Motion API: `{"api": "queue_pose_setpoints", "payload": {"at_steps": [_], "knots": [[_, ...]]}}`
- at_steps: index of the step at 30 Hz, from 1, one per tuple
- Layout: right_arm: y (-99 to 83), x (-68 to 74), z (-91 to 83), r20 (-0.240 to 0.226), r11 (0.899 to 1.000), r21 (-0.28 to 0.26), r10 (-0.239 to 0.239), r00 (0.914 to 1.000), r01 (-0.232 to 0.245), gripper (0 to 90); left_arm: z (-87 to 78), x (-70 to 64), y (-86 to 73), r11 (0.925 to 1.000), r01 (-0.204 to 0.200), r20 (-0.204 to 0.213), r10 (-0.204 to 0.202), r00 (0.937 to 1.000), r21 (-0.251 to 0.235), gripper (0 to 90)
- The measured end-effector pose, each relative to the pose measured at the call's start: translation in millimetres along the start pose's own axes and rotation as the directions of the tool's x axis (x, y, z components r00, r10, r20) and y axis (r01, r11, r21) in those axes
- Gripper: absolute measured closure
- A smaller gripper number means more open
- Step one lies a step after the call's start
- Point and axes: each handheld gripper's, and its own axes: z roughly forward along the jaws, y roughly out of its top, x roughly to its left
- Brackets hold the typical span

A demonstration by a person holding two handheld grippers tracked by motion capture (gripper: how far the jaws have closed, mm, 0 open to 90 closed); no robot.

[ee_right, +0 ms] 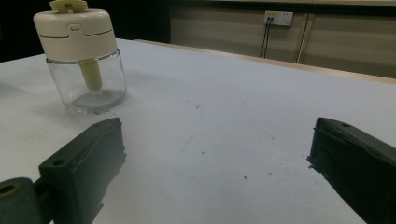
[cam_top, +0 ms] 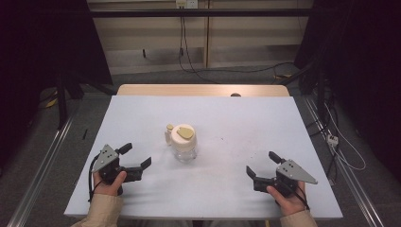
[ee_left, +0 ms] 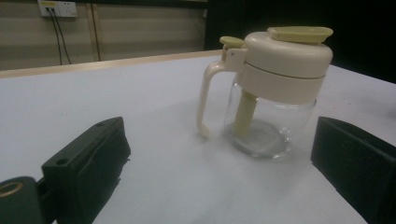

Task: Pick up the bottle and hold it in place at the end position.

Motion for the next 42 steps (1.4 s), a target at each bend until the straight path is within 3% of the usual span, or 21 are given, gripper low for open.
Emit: {"api": "queue_pose_setpoints", "payload": {"at_steps": [20, 42], "knots": [[1.1, -1.9, 0.2, 0.005, 1.000, -0.005, -0.003, 1.0000, 0.003, 2.9, 15.2, -18.5, 12.5, 0.9993, 0.019, 0.015, -0.019, 0.9997, -0.033, 3.4], [1.6, -1.8, -2.1, 0.017, 1.000, -0.003, -0.006, 0.9998, 0.006, 3.1, 51.0, -42.3, 18.1, 0.9987, -0.018, 0.037, 0.016, 0.9992, 0.047, 4.0]]}}
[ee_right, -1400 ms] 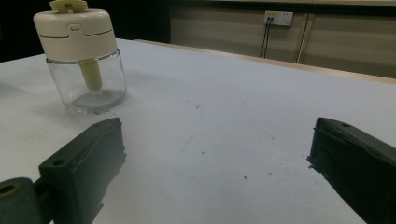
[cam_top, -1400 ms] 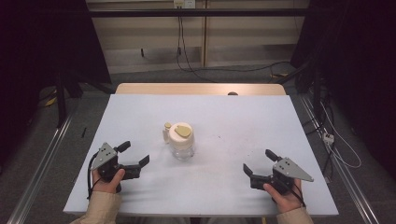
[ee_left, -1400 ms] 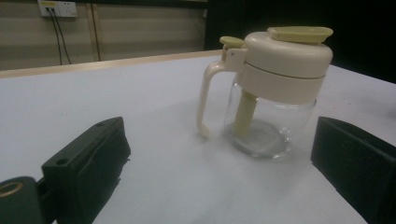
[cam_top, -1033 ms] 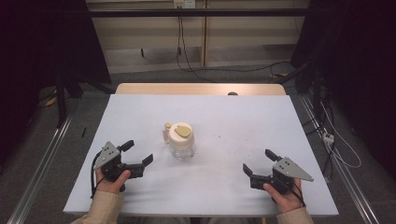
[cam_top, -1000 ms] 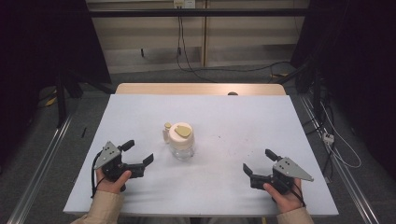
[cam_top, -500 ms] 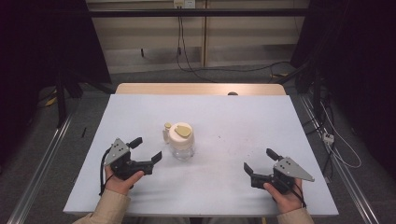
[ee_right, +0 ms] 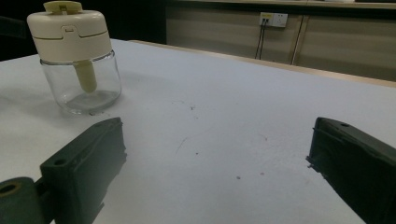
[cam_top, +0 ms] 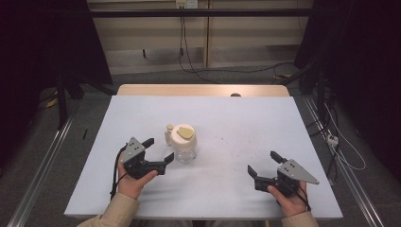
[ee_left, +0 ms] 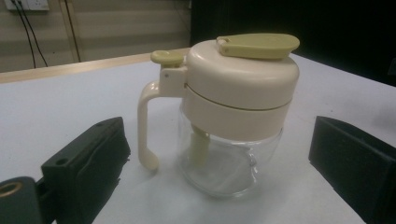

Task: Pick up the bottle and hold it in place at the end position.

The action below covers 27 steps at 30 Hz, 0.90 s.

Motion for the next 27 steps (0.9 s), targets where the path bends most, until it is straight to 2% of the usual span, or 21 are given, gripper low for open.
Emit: {"api": "queue_pose_setpoints", "payload": {"at_steps": [10, 27], "knots": [[0.1, -0.6, -1.2, -0.003, 1.000, -0.001, 0.001, 1.0000, -0.001, 3.1, 11.9, -4.8, 1.1, 0.9997, -0.014, 0.011, 0.014, 0.9998, 0.018, 4.2], [0.3, -0.9, -1.3, -0.005, 1.000, -0.006, 0.004, 1.0000, -0.004, 3.1, 27.2, -9.8, 1.5, 0.9985, -0.019, -0.004, 0.019, 0.9998, 0.052, 4.4]]}}
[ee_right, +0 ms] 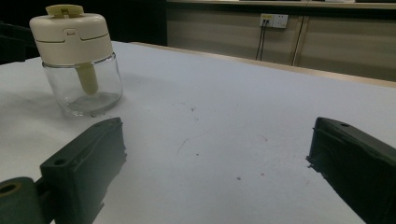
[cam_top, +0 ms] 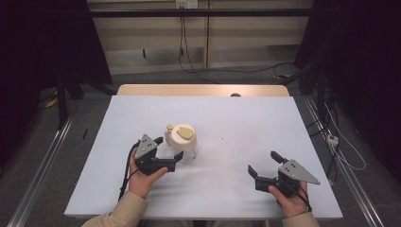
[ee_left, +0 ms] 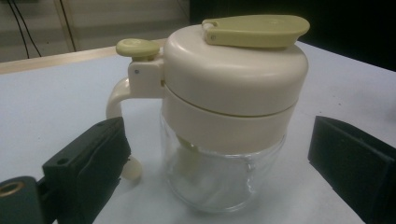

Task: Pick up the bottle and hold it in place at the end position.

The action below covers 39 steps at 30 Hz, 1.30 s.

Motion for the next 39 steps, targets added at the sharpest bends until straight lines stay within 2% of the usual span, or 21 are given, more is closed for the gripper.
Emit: {"api": "queue_pose_setpoints", "payload": {"at_steps": [11, 29, 39], "knots": [[-0.1, 0.1, 0.2, -0.002, 1.000, -0.001, 0.000, 1.0000, 0.000, 3.1, 9.8, -4.8, -0.5, 0.9995, 0.009, -0.002, -0.008, 1.0000, 0.031, 4.6], [0.2, 0.2, -0.3, -0.005, 1.000, -0.003, 0.000, 1.0000, 0.000, 3.1, 25.4, -10.0, 0.4, 0.9988, 0.017, -0.019, -0.016, 0.9997, 0.046, 4.7], [0.4, 0.2, -0.3, -0.011, 1.000, -0.006, 0.000, 0.9999, 0.000, 3.1, 34.3, -13.9, 0.5, 0.9985, -0.009, -0.035, 0.010, 0.9993, 0.054, 4.5]]}}
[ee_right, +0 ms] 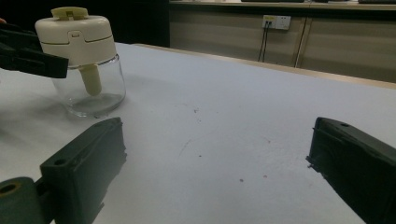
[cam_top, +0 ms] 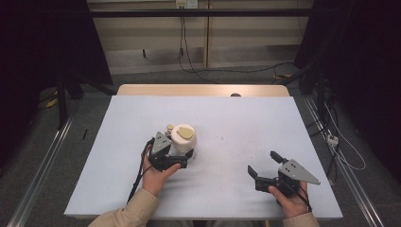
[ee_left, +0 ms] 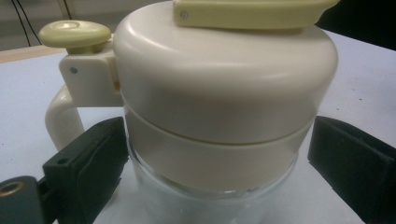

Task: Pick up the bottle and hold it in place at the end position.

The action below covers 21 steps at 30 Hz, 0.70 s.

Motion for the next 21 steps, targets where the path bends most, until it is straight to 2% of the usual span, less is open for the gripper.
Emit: {"api": "queue_pose_setpoints", "payload": {"at_steps": [13, 21], "knots": [[-0.1, -0.3, 0.0, 0.002, 1.000, -0.002, 0.005, 1.0000, -0.005, 3.2, 11.6, -1.6, -0.4, 0.9997, 0.024, -0.027, -0.025, 0.9993, -0.004, 3.7], [-0.2, -0.6, 0.0, -0.001, 1.000, -0.004, 0.008, 1.0000, -0.008, 3.2, 17.8, -3.4, 0.0, 0.9998, 0.020, -0.050, -0.020, 0.9985, -0.010, 3.0]]}}
